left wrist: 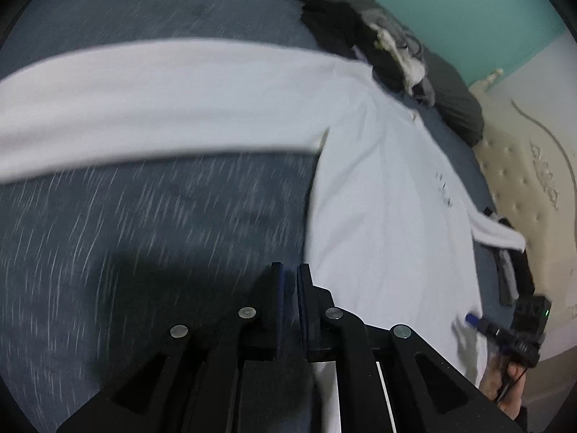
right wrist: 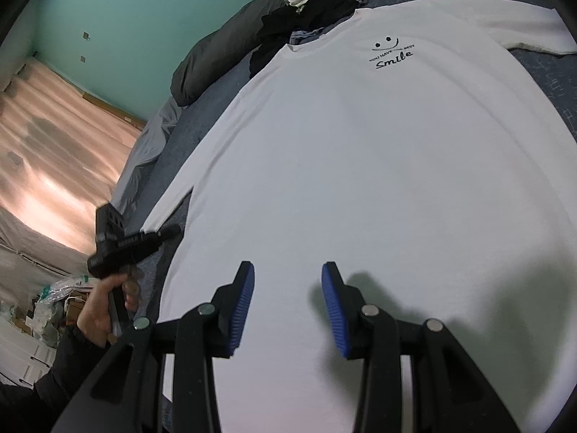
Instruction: Fold clothes
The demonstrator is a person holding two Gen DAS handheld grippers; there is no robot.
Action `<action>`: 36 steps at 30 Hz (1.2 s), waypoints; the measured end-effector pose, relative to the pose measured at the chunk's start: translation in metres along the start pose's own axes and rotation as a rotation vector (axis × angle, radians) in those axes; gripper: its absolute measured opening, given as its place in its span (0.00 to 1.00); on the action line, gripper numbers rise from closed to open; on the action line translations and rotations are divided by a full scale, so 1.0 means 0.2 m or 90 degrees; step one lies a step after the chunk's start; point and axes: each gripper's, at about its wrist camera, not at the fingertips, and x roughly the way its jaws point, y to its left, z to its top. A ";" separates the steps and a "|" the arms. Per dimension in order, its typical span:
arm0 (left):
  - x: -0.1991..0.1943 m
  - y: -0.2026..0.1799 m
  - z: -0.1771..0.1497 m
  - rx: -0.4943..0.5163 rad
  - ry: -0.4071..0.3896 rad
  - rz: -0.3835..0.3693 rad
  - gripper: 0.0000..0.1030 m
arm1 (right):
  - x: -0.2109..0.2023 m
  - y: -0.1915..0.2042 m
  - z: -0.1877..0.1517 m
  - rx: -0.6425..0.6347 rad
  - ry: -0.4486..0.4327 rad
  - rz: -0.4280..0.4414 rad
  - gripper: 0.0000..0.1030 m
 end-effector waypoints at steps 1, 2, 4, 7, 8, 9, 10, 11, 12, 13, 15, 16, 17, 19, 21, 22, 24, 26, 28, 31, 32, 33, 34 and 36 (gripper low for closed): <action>-0.01 0.00 -0.02 -0.002 0.004 0.000 0.08 | 0.00 0.01 0.00 -0.002 0.001 0.003 0.38; -0.01 0.00 -0.04 -0.003 0.009 0.001 0.09 | -0.01 0.01 0.00 -0.003 0.001 0.005 0.38; -0.02 0.01 -0.09 -0.006 0.017 0.001 0.09 | -0.01 0.01 0.00 -0.004 0.001 0.008 0.38; -0.04 0.02 -0.15 -0.011 0.030 0.002 0.10 | -0.01 0.01 0.00 0.000 -0.002 0.009 0.38; -0.05 0.02 -0.18 -0.012 0.035 0.003 0.10 | -0.02 0.01 0.00 0.001 -0.003 0.010 0.38; -0.06 0.02 -0.20 -0.014 0.039 0.003 0.10 | -0.02 0.01 0.01 0.001 -0.004 0.010 0.38; -0.05 0.01 -0.21 -0.010 0.042 0.007 0.11 | -0.02 0.01 0.01 0.002 -0.005 0.011 0.38; -0.04 -0.01 -0.22 -0.007 0.045 0.011 0.11 | -0.02 0.01 0.01 0.003 -0.006 0.012 0.38; -0.03 -0.02 -0.22 -0.001 0.048 0.015 0.12 | -0.02 0.01 0.01 0.003 -0.008 0.012 0.38; -0.03 -0.04 -0.23 0.004 0.052 0.018 0.12 | -0.03 0.01 0.01 0.004 -0.009 0.013 0.38; -0.03 -0.06 -0.23 0.008 0.054 0.019 0.13 | -0.03 0.00 0.02 0.005 -0.011 0.014 0.38; -0.03 -0.07 -0.23 0.006 0.054 0.016 0.14 | -0.03 0.00 0.02 0.005 -0.012 0.015 0.38; -0.03 -0.07 -0.24 0.004 0.053 0.013 0.16 | -0.04 0.00 0.02 0.005 -0.013 0.016 0.38; -0.04 -0.07 -0.23 -0.002 0.050 0.008 0.18 | -0.04 0.00 0.02 0.005 -0.014 0.018 0.38; -0.05 -0.06 -0.23 -0.017 0.045 0.000 0.21 | -0.05 0.00 0.02 0.004 -0.015 0.020 0.38; -0.05 -0.04 -0.23 -0.026 0.042 -0.006 0.22 | -0.05 0.00 0.02 0.004 -0.015 0.021 0.38; -0.05 -0.02 -0.23 -0.046 0.036 -0.019 0.23 | -0.05 0.00 0.02 0.004 -0.014 0.021 0.38; -0.05 0.00 -0.23 -0.065 0.030 -0.032 0.23 | -0.05 -0.01 0.02 0.004 -0.013 0.021 0.38; -0.05 0.03 -0.23 -0.085 0.025 -0.045 0.23 | -0.04 -0.01 0.01 0.004 -0.012 0.020 0.38; -0.03 0.01 -0.22 -0.069 0.027 -0.038 0.22 | -0.04 -0.01 0.01 0.003 -0.009 0.018 0.38; -0.04 0.01 -0.21 -0.066 0.025 -0.037 0.21 | -0.04 -0.01 0.01 0.003 -0.008 0.018 0.38; -0.04 0.00 -0.20 -0.063 0.023 -0.035 0.21 | -0.04 -0.01 0.01 0.003 -0.008 0.017 0.38; -0.05 0.00 -0.20 -0.060 0.021 -0.034 0.15 | -0.03 -0.01 0.01 0.004 -0.007 0.017 0.38; -0.05 -0.02 -0.18 -0.054 0.018 -0.031 0.00 | -0.03 -0.01 0.01 0.004 -0.006 0.016 0.38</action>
